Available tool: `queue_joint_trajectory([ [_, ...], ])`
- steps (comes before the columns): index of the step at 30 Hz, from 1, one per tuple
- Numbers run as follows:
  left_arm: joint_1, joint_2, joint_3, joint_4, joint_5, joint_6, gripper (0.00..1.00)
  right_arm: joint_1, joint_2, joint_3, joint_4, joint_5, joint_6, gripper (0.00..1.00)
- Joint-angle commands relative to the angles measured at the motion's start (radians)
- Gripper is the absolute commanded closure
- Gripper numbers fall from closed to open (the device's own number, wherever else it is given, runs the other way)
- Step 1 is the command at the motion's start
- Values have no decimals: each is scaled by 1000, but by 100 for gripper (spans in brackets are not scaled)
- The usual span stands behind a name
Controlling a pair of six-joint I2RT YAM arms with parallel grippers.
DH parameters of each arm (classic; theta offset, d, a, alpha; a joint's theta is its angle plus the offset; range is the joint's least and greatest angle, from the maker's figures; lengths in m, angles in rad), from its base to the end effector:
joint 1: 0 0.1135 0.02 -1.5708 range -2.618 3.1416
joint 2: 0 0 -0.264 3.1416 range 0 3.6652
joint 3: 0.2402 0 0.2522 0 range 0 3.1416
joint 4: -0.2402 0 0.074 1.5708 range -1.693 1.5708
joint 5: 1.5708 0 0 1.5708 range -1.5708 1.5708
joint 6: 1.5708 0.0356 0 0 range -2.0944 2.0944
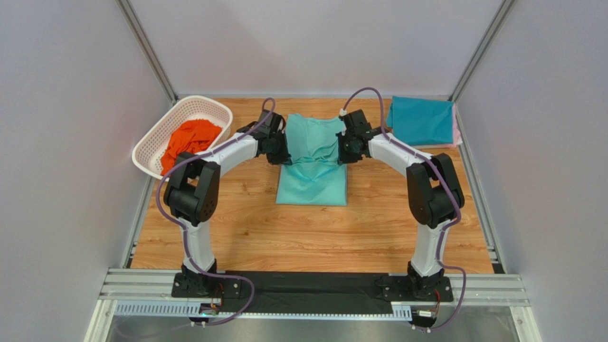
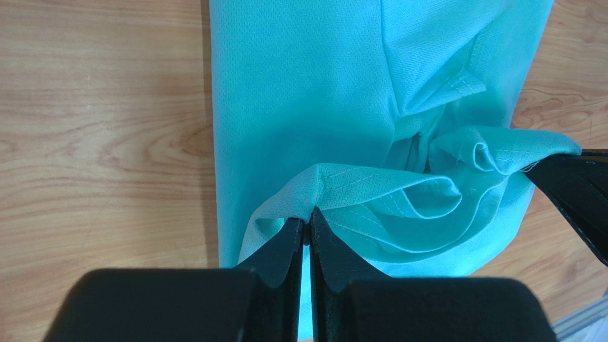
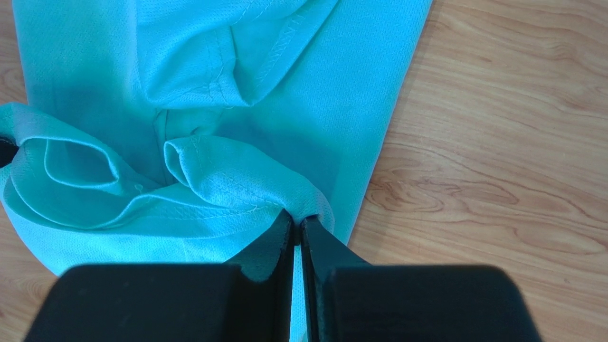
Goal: Fold and stack the t-shirts
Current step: Fold the tshirt
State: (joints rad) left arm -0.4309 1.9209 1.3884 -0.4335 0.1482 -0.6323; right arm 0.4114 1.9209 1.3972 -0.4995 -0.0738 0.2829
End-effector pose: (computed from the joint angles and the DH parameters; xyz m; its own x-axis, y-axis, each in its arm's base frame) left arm 0.3741 -0.1778 0.1990 -0.8922 -0.2332 -0.3869 -0.0469 0.8997 -0.4340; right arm 0.3745 0.1662 0.1974 -0.8726 -0.0770 -0.4824 -0.1983 0.9583 0.2058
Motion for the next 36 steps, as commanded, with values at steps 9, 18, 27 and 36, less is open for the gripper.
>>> queue_joint_trajectory([
  [9,11,-28,61,-11,5,23,40,-28,52,151,-36,-20,-11,51],
  [18,8,-220,-46,-10,10,0,0,-22,-138,1,-47,-95,28,0],
  [27,-17,-292,-201,117,120,-55,0,27,-201,-115,58,-250,81,0],
  [36,-16,-128,-102,161,136,-40,0,27,-22,28,59,-254,73,0],
])
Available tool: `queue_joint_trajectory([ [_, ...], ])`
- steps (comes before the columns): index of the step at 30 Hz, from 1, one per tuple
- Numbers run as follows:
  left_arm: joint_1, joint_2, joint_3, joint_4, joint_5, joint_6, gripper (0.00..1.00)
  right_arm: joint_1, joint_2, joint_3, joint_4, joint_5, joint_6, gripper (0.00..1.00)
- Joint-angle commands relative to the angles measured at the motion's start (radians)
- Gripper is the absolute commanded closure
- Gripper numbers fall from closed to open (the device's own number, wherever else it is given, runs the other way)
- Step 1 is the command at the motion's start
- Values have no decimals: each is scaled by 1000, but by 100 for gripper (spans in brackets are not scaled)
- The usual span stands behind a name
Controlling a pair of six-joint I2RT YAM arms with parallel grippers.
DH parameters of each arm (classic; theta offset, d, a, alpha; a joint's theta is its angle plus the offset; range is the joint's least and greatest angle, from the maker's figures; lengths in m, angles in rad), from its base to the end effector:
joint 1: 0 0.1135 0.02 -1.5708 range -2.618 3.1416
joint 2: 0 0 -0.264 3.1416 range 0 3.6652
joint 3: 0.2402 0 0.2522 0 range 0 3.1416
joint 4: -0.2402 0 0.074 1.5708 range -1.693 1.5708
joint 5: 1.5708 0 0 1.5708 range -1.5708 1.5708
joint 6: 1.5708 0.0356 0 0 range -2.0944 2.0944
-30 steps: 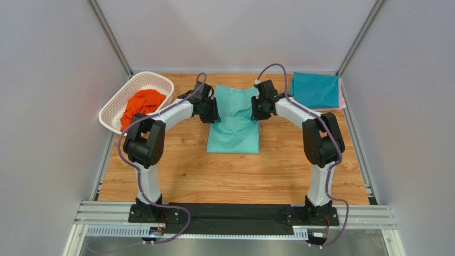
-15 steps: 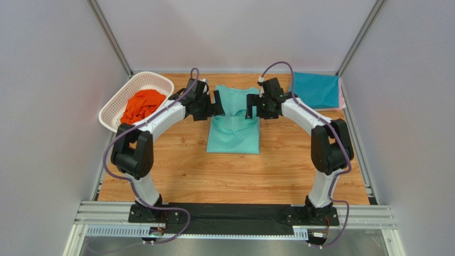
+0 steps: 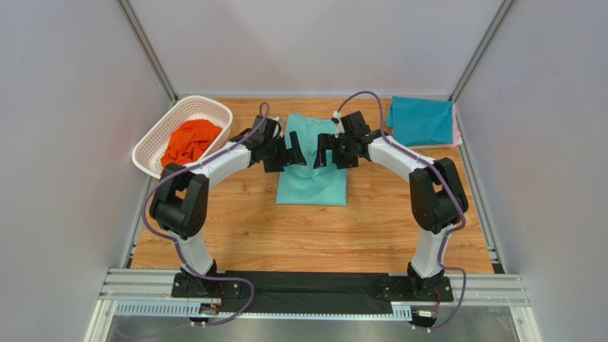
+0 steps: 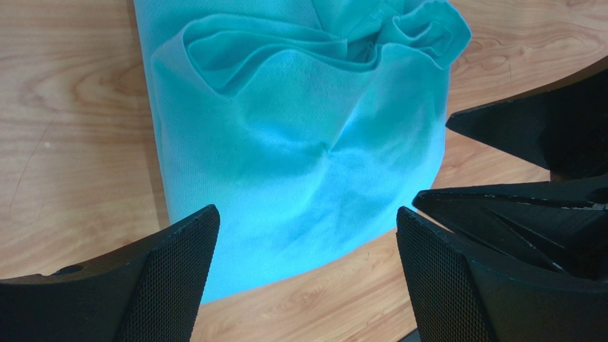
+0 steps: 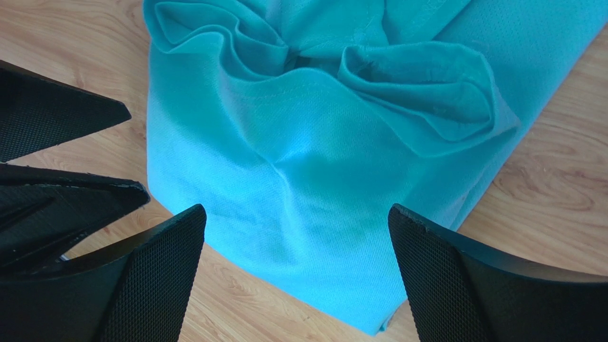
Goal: Fold and stack the t-shirts
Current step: Fold the tshirt
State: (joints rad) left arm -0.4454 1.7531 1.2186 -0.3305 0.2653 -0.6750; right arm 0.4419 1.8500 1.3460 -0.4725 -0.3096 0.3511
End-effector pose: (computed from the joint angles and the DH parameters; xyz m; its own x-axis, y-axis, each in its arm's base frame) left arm 0.3385 -0.1719 0.2175 -0.8919 -0.2424 -0.3817 0.0152 0.8276 -0.5611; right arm 0.3539 0.1794 0.2121 -0.8964 -0.0617 -0.4389 -0.2697 0.8618 0.4296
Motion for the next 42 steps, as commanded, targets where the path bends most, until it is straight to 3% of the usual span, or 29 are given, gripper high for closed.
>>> queue_joint_trajectory([
  [1,-1,78,108,53,22,8,0,-5,86,106,31,-16,3,0],
  [15,56,367,360,-33,-9,40,0,-78,282,323,-9,32,-49,0],
  [20,68,350,346,-35,-3,41,0,-107,275,326,-44,24,-78,0],
  [29,68,128,351,-70,-11,69,0,-111,46,273,-86,32,-83,0],
  [35,66,-116,150,-81,-46,57,0,-91,-214,-1,-54,46,-46,0],
  [42,65,-371,-214,-61,-60,23,0,-60,-483,-345,9,11,17,0],
])
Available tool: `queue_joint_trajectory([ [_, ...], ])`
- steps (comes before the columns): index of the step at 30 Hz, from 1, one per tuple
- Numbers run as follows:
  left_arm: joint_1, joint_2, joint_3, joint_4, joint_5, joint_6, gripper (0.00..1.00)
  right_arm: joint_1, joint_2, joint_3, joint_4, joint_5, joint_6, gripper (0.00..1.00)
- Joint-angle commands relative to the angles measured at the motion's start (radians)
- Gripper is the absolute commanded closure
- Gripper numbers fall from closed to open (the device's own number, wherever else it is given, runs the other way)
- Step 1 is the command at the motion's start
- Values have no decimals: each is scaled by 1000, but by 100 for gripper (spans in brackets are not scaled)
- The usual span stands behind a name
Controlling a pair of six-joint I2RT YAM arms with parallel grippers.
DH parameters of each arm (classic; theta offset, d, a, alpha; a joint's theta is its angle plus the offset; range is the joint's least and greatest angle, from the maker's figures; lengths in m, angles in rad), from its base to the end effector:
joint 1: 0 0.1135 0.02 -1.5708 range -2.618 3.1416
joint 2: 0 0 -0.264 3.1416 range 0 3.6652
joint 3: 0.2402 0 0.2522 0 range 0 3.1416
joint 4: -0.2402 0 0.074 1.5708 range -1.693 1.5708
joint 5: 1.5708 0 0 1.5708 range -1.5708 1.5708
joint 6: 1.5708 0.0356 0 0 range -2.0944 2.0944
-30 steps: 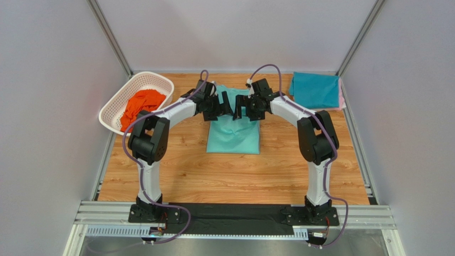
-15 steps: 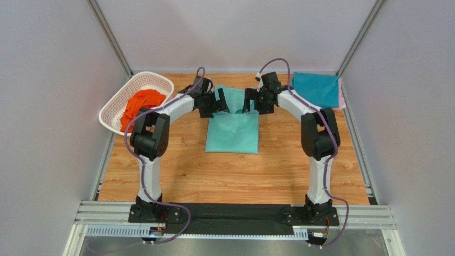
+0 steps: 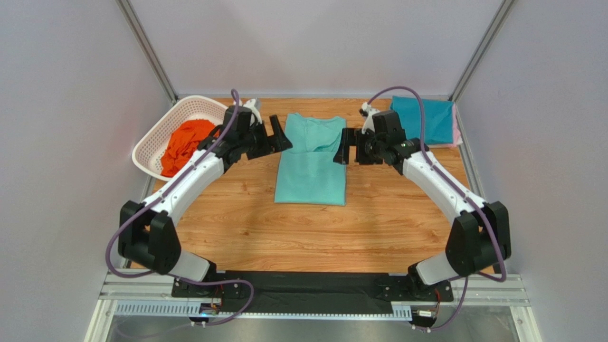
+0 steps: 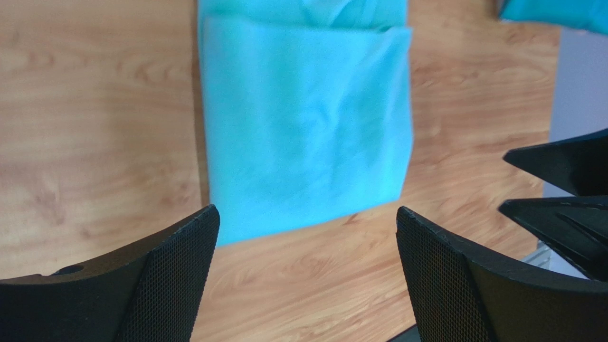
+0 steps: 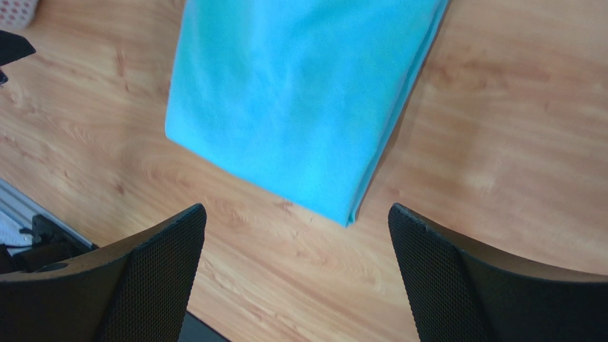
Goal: Fold and stack the t-shirts
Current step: Fold the tshirt
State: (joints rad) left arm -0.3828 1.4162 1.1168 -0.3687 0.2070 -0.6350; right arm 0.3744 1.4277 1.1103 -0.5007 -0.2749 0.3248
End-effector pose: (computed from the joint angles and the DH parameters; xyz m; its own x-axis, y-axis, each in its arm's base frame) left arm 0.2909 -0.1250 0.2920 -0.7683 -0.3165 -0.5565 0.0739 0.8196 -0.5681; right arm 0.2830 0.1216 0.2763 -0.8112 0.0113 -0.5846 -0.2805 0.8698 0.4059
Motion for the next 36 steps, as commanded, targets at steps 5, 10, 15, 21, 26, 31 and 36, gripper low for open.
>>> queue_joint_trajectory([
  [5,2,-88,-287,73,55,-48,0,44,-82,-208,74,-76,51,0],
  [10,2,-59,-344,109,55,-57,7,81,-20,-248,91,-61,63,0],
  [15,2,27,-322,116,43,-54,30,86,8,-262,110,-47,71,0],
  [21,2,107,-311,123,35,-58,44,87,16,-279,110,-27,76,1],
  [26,2,141,-327,155,71,-69,52,86,33,-294,123,-30,83,2],
  [31,2,159,-347,188,100,-77,65,87,46,-297,128,-23,89,5],
  [36,2,184,-364,214,118,-88,73,90,60,-294,133,-17,92,9],
])
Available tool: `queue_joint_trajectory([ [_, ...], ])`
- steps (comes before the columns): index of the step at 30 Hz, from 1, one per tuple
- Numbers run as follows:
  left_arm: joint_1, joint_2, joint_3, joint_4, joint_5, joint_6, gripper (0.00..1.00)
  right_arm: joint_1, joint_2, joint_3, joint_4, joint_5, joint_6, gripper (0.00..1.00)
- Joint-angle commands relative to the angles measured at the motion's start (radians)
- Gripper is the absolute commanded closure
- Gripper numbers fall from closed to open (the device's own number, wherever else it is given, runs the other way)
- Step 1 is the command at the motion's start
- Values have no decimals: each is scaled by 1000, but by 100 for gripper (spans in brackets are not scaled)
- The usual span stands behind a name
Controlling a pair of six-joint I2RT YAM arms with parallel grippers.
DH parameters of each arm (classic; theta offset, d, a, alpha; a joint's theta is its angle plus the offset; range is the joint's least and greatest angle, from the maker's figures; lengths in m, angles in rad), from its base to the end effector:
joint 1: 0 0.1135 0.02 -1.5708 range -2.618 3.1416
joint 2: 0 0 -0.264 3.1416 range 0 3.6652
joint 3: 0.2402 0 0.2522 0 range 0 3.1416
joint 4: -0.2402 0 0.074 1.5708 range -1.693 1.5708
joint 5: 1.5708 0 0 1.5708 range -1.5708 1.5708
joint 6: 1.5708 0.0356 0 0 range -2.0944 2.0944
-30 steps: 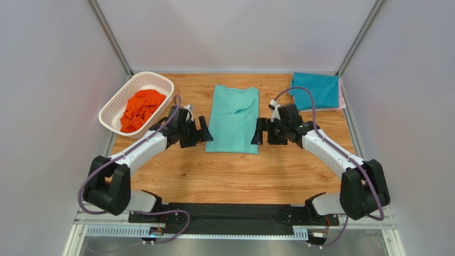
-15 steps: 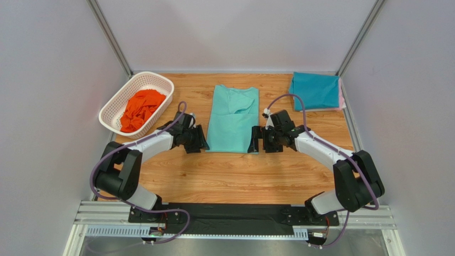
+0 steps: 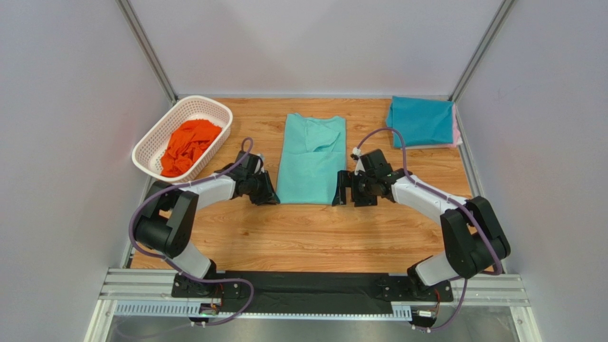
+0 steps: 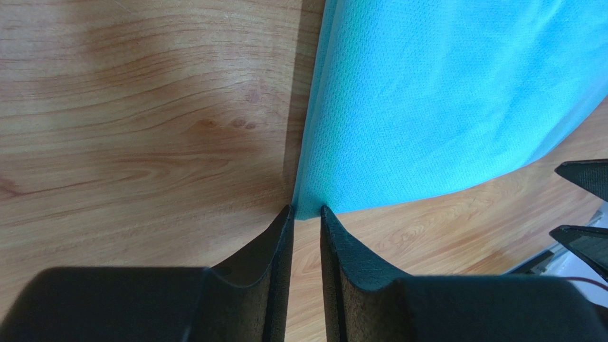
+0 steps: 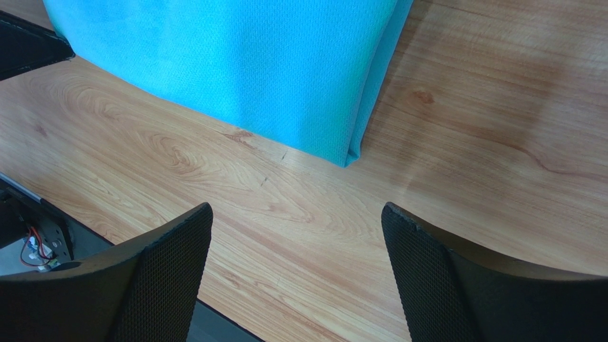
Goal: Fold and stack the t-shirts
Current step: Fold the tshirt
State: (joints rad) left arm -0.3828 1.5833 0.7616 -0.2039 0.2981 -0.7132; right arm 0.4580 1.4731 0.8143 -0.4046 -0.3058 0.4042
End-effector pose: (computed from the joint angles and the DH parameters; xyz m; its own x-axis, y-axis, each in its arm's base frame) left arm 0.2652 -0.1180 0.1466 -0.9259 -0.3014 -0.2279 -0.1420 0.8365 -0.5292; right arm 0.2438 0.1321 0.1794 -0.9382 -0.0443 -0.3433 -0.2000 0.8789 0.4330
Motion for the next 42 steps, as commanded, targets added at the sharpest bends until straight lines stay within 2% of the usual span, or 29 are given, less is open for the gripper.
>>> queue_joint_trajectory([
  [1,1,23,-7,49,27,-8,74,8,21,3,39,11,9,11],
  [2,1,33,-5,47,30,-8,80,10,33,8,39,13,5,13],
  [4,1,40,-4,50,29,-8,86,14,45,14,36,13,-11,21],
  [5,1,40,-5,47,26,-8,95,15,58,20,38,13,-18,22],
  [6,1,40,-7,44,24,-8,100,19,62,23,36,22,-22,23],
  [11,1,29,-10,29,3,1,100,19,92,37,30,59,-65,30],
  [13,1,24,-8,26,3,6,100,21,113,49,27,65,-76,38],
  [19,1,30,-1,18,-1,9,100,25,180,88,27,71,-105,47],
  [20,1,32,1,15,-1,9,100,27,190,94,27,73,-105,51],
  [21,1,32,2,15,-1,8,100,27,197,98,27,71,-108,60],
  [30,1,6,-1,0,-2,1,100,36,191,85,10,74,-119,91],
  [36,1,-143,-54,-57,-16,-2,100,79,64,49,-72,73,-100,96],
  [42,-16,-466,-149,-199,-73,-14,100,186,-156,19,-253,-9,-53,97],
])
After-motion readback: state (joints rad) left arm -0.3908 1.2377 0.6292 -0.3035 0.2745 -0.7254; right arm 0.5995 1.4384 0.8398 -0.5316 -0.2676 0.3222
